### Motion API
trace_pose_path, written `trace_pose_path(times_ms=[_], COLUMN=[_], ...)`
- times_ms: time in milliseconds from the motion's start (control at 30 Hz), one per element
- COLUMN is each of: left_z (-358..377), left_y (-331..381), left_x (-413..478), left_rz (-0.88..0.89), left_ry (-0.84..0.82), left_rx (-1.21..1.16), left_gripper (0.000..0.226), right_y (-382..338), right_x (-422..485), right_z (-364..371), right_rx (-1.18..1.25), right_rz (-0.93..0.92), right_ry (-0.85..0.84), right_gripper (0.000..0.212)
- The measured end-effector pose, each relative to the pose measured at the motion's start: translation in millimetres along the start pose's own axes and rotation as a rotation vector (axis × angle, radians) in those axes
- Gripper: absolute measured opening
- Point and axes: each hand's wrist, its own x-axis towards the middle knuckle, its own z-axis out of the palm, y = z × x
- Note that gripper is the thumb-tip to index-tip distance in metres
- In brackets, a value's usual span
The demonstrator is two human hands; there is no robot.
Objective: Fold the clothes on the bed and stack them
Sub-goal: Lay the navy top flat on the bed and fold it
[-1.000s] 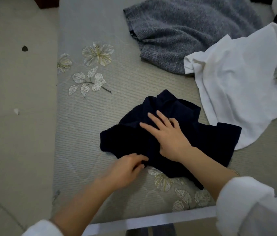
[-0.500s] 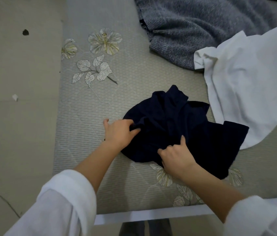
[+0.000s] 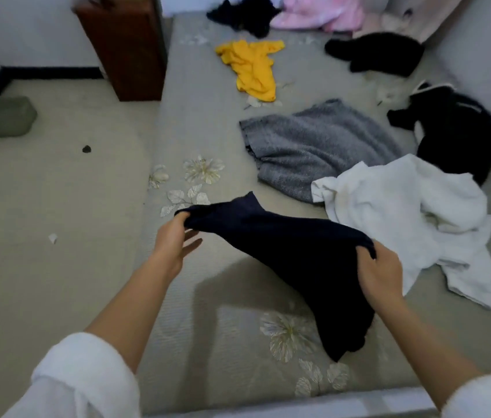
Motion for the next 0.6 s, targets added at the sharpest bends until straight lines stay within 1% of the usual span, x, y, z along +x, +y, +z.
trace_pose_path(times_ms=[100,167,233,267,333,367,400,433,467,500,533,600], left_z=[6.5,10.9,12.9,12.7,11.8,11.4,11.1,10.7,11.0,11.6,13.4,16.1], left_y=[45.1,76.3,106.9,121.3,147.5,158.6,167.4,175.3,182.6,189.5,195.8,209.3], left_x=[-43.6,-72.8,-99.4,-111.3,-133.4,-143.1,-151.2,-158.3,-164.8,-171.9,-178.7,-190.8], left_rz=[0.141,0.223,0.309,0.360,0.463,0.510,0.561,0.616,0.667,0.709,0.743,0.786], left_ry=[-0.035,-0.156,-0.280,-0.311,-0.289,-0.260,-0.242,-0.241,-0.249,-0.256,-0.252,-0.232], left_rx=[0.010,-0.042,-0.089,-0.082,0.003,0.052,0.091,0.119,0.141,0.159,0.170,0.152], left_gripper=[0.021,0.022,0.026,0.027,0.028,0.031,0.035,0.038,0.036,0.031,0.029,0.030], right_y=[-44.0,-73.0,-101.5,-113.6,-135.0,-143.7,-151.2,-159.0,-166.4,-174.1,-182.0,-198.1], right_x=[8.1,14.4,14.0,12.8,11.0,11.1,12.1,12.1,11.2,8.6,6.9,6.7], right_z=[-28.2,-49.0,-69.0,-78.6,-96.3,-103.9,-110.1,-115.1,-120.0,-125.6,-131.4,-144.3], right_rx=[-0.053,-0.038,0.056,0.095,0.140,0.200,0.329,0.522,0.729,0.895,1.008,1.128], right_rz=[-0.076,-0.112,-0.122,-0.137,-0.167,-0.139,-0.059,0.060,0.186,0.269,0.295,0.220], right_ry=[0.094,0.161,0.216,0.236,0.244,0.236,0.213,0.166,0.084,0.003,-0.072,-0.184], right_gripper=[0.018,0.015,0.014,0.013,0.013,0.015,0.015,0.015,0.017,0.020,0.021,0.016])
